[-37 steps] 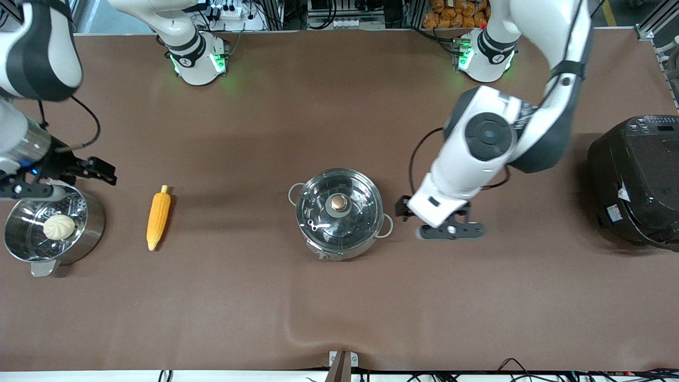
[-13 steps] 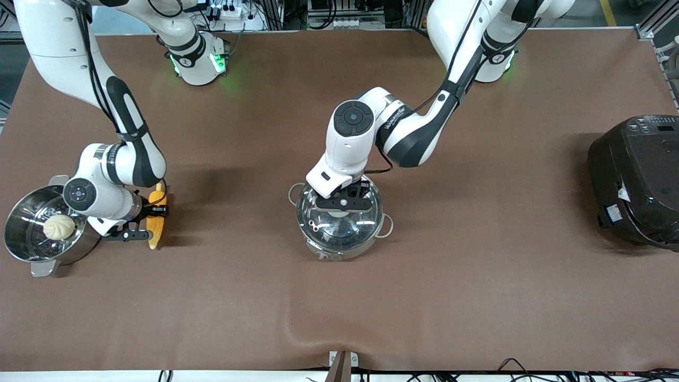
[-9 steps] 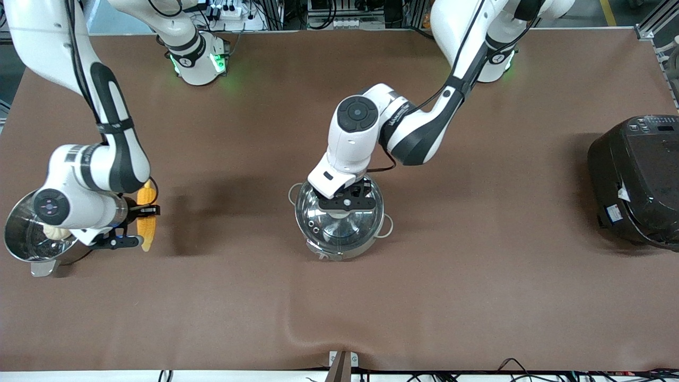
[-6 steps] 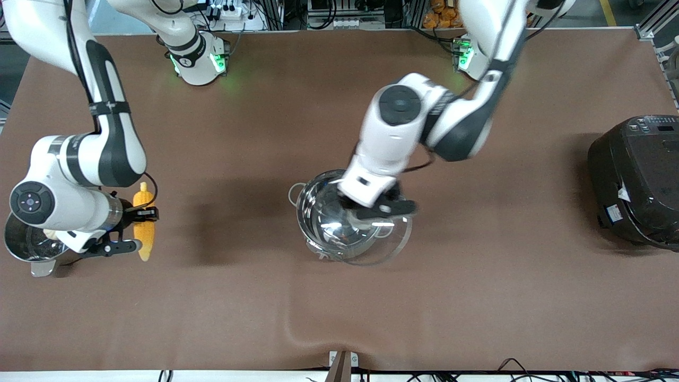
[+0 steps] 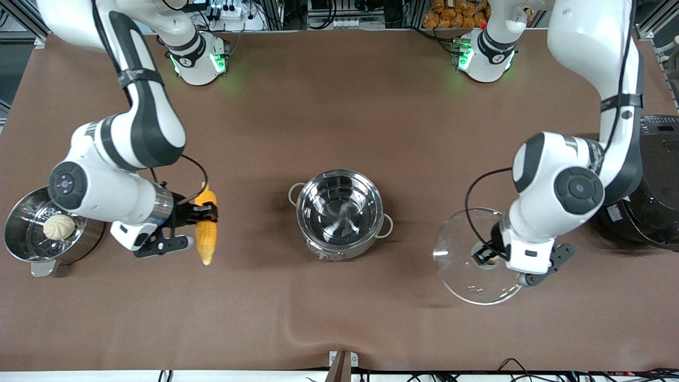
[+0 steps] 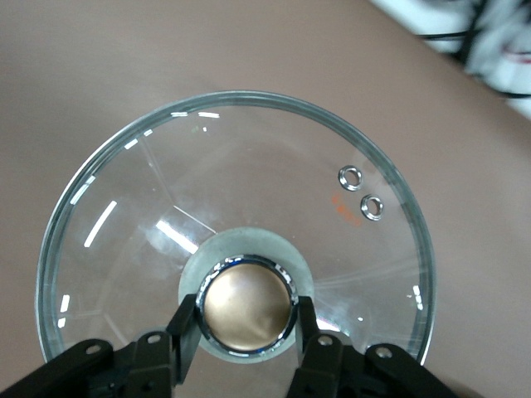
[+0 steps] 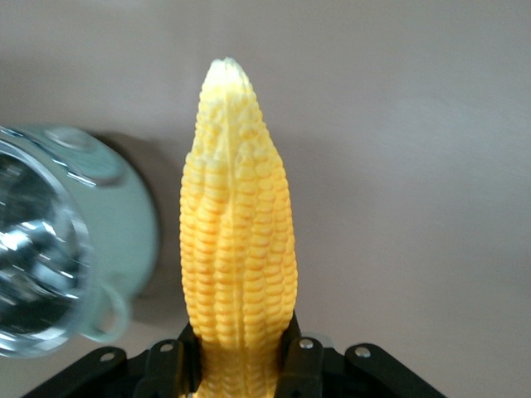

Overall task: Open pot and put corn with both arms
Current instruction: 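Lift the glass lid with the left gripper while the right gripper lifts the corn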

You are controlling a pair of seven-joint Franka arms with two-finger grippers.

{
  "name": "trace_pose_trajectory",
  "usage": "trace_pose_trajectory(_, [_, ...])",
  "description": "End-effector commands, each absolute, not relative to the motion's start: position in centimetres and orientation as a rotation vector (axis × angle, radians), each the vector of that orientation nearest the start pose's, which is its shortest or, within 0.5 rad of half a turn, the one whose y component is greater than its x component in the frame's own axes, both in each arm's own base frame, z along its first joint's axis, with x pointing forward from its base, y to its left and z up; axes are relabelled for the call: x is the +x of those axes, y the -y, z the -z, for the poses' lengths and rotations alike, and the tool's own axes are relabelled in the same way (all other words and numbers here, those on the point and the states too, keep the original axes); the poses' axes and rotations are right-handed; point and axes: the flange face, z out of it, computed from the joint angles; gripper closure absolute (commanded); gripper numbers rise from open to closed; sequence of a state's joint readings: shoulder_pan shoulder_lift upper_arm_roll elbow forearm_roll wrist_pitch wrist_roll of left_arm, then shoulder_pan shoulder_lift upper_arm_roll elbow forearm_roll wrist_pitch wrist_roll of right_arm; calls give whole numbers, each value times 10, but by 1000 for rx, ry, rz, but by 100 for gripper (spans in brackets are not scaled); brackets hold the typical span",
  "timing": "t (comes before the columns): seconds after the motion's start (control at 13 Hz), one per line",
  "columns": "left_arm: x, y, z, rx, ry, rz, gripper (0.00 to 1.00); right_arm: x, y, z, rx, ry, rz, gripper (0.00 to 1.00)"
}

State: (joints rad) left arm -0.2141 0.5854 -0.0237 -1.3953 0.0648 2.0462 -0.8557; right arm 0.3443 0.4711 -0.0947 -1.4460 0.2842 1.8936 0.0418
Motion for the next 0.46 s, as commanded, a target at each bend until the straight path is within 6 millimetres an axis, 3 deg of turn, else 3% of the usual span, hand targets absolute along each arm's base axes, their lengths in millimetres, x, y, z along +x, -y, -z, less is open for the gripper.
trace_pose_trajectory(0.0, [670,172,-341,-3000,841,169,100,655,-285,-423,-3005,130,-22,79])
trace_pose_trajectory(0.08, [657,170,-325,-3014,835,193,100,643,-321,-417,-3074,169,3,79])
trace_pose_trajectory(0.23, [633,167,-296,-3038,826,229,100,620,-385,-395,-3090,59,27,79])
trace_pose_trajectory(0.31, [629,166,-286,-3037,825,218,100,606,-426,-379,-3070,20,79,79])
trace_pose_trajectory(0.38, [626,168,-277,-3033,804,202,100,602,-451,-368,-3042,-59,125,79])
